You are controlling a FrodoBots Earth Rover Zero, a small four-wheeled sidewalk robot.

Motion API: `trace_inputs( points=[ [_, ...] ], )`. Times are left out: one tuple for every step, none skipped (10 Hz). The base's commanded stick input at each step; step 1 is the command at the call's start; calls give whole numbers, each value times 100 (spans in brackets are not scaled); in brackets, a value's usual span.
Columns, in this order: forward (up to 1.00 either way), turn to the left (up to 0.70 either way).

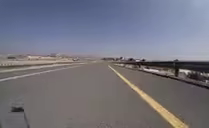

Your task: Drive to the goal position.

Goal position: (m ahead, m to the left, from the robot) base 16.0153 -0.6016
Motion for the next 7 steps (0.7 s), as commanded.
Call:
trace_inputs(
  points=[
    [100, 0],
    [100, 0],
    [100, 0],
    [100, 0],
    [100, 0],
    [100, 0],
    [100, 0]
  ],
)
